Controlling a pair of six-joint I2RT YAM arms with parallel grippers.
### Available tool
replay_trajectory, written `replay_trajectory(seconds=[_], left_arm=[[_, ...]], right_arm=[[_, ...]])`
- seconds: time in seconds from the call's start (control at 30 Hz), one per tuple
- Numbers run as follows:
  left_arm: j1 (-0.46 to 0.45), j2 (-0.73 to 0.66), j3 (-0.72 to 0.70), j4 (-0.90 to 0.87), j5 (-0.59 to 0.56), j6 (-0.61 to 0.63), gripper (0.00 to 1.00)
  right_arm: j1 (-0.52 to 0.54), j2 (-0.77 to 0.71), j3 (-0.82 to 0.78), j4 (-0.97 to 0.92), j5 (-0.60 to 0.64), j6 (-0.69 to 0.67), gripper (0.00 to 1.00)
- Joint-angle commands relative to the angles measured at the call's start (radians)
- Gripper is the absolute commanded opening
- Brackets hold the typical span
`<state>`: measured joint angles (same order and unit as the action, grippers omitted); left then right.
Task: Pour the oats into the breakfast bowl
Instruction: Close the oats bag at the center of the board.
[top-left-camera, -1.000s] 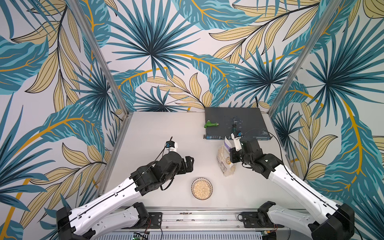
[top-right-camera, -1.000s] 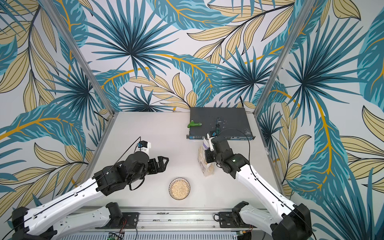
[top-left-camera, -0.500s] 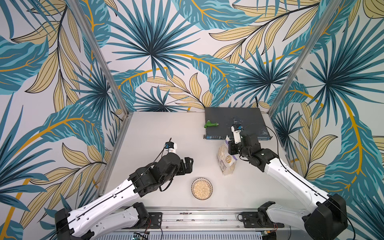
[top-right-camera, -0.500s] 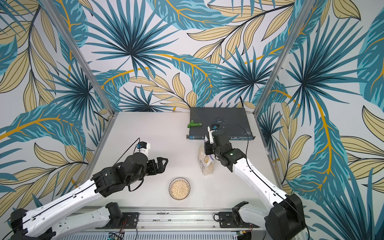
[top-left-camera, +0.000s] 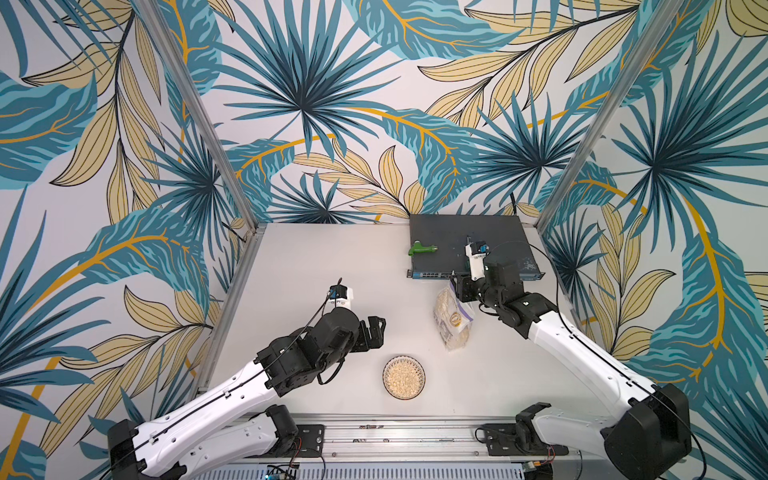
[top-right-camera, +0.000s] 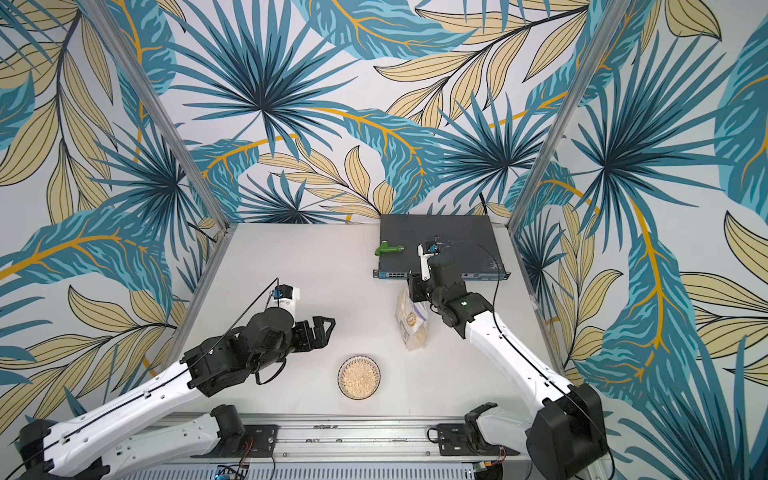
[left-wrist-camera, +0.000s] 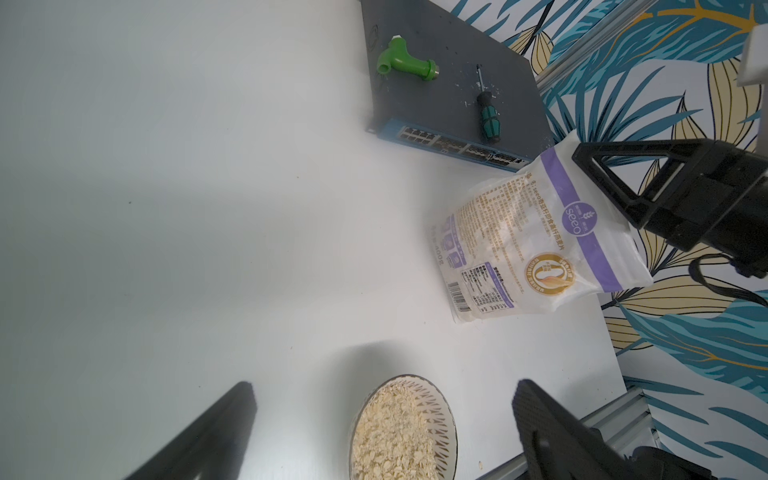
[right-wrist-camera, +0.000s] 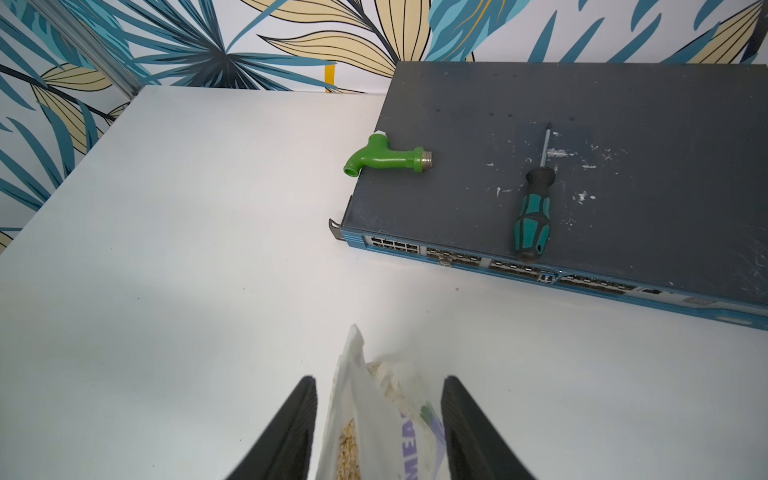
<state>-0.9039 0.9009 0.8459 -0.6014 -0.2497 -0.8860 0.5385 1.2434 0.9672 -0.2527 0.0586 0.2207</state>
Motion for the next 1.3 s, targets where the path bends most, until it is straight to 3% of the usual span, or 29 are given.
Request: replay_trajectory(seconds=[0.0, 0.1, 0.13, 0.2, 0.47, 0.5, 0.57, 0.83, 0.9, 0.97, 1.03, 1.27], left_arm=[[0.001, -0.017, -0.008, 0.017, -0.01, 0.014, 1.0], [0.002, -0.017, -0.008, 0.018, -0.01, 0.012, 1.0], [0.002, -0.015, -0.008, 0.018, -0.01, 0.012, 1.0], [0.002, -0.014, -0.01, 0.022, -0.008, 0.013, 1.0], [0.002, -0.012, -0.025, 0.076, -0.018, 0.065, 1.0], [0.002, -0.013, -0.022, 0.071, -0.028, 0.063, 1.0], [0.001, -0.012, -0.016, 0.063, -0.038, 0.061, 1.0], [0.003, -0.007, -0.015, 0.063, -0.026, 0.04, 1.0], [0.002, -0.004, -0.015, 0.063, -0.022, 0.036, 1.0], [0.002, -0.001, -0.011, 0.063, -0.018, 0.036, 1.0], [0.001, 0.004, -0.005, 0.065, -0.011, 0.041, 1.0], [0.002, 0.062, 0.053, 0.048, 0.022, 0.06, 1.0]], right_arm=[[-0.007, 0.033, 0.016, 0.028, -0.032, 0.0, 0.53], [-0.009, 0.052, 0.028, 0.036, -0.044, -0.006, 0.46], [-0.008, 0.059, 0.035, 0.039, -0.042, -0.008, 0.36], [-0.009, 0.07, 0.049, 0.041, -0.028, -0.009, 0.0], [-0.01, 0.044, 0.075, 0.052, -0.042, -0.003, 0.01], [-0.01, 0.057, 0.088, 0.035, -0.04, 0.0, 0.18], [-0.01, 0.078, 0.1, 0.024, -0.042, -0.003, 0.35], [-0.01, 0.133, 0.097, 0.056, -0.037, -0.007, 0.4], [-0.01, 0.142, 0.099, 0.056, -0.038, -0.01, 0.39], [-0.009, 0.147, 0.099, 0.055, -0.038, -0.012, 0.3], [-0.01, 0.147, 0.099, 0.056, -0.032, -0.015, 0.0], [-0.006, 0.092, 0.113, 0.043, -0.01, -0.007, 0.01]])
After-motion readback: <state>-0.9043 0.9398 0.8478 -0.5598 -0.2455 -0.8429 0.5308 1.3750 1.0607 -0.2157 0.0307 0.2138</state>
